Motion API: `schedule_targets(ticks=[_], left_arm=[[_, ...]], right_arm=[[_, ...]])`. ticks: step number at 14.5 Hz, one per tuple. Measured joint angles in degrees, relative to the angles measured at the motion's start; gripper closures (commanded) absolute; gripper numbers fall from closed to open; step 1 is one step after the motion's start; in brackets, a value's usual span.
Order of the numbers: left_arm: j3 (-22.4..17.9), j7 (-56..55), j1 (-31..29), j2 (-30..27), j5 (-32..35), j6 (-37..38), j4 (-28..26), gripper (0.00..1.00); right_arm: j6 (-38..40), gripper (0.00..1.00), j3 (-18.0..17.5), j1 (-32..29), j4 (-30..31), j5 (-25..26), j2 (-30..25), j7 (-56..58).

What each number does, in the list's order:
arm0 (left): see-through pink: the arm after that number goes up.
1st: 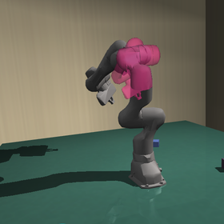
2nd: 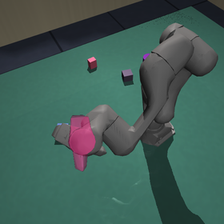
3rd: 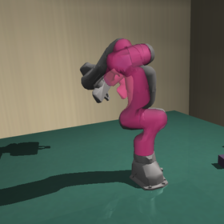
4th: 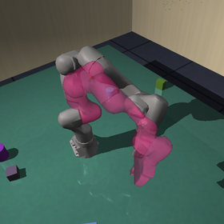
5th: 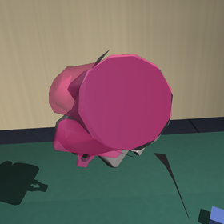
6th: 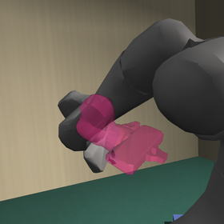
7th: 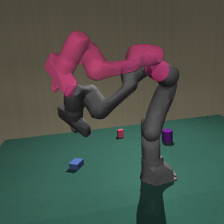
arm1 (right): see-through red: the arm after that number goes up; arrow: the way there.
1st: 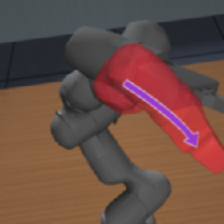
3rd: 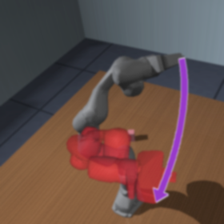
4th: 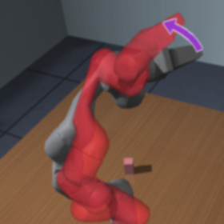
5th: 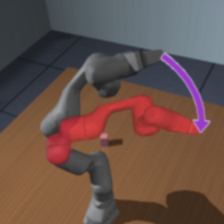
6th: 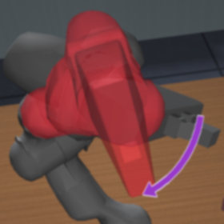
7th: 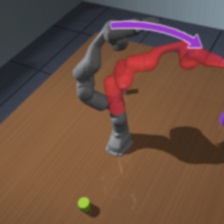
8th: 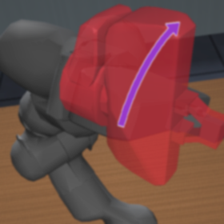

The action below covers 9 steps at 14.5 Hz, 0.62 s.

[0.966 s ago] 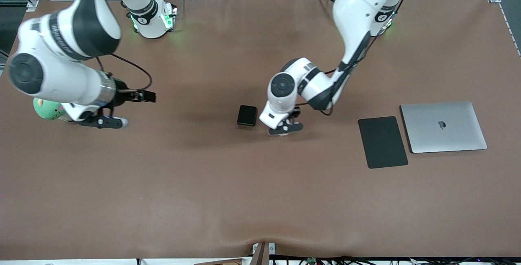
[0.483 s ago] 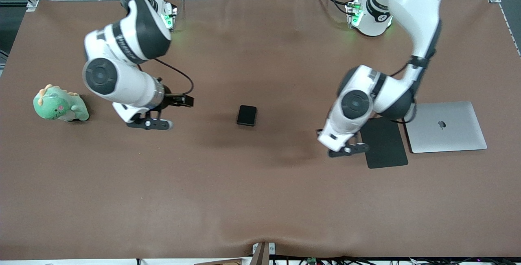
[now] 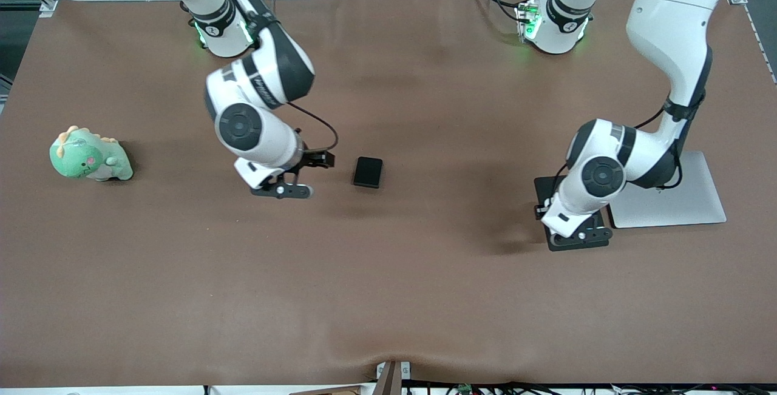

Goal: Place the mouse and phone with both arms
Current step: 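Carry the mouse onto the mouse pad while the right gripper reaches the phone, then lower the right gripper over the black phone while the left gripper holds the mouse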

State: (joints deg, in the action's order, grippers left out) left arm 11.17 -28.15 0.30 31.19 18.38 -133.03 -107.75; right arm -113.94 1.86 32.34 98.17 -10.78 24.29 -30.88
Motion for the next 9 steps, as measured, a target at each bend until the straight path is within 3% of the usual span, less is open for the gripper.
schedule_targets(ticks=[3,9], left_arm=[[0.04,1.22,-1.35,1.32,0.0,-2.24,-0.77,0.78],[0.08,1.23,-2.59,2.03,0.14,-2.39,-1.13,0.74]], right_arm=[[-5.42,0.0,0.0,2.69,0.04,-0.01,3.57,-3.22],[-12.8,0.0,-0.02,5.52,0.06,-2.35,8.54,-6.33]])
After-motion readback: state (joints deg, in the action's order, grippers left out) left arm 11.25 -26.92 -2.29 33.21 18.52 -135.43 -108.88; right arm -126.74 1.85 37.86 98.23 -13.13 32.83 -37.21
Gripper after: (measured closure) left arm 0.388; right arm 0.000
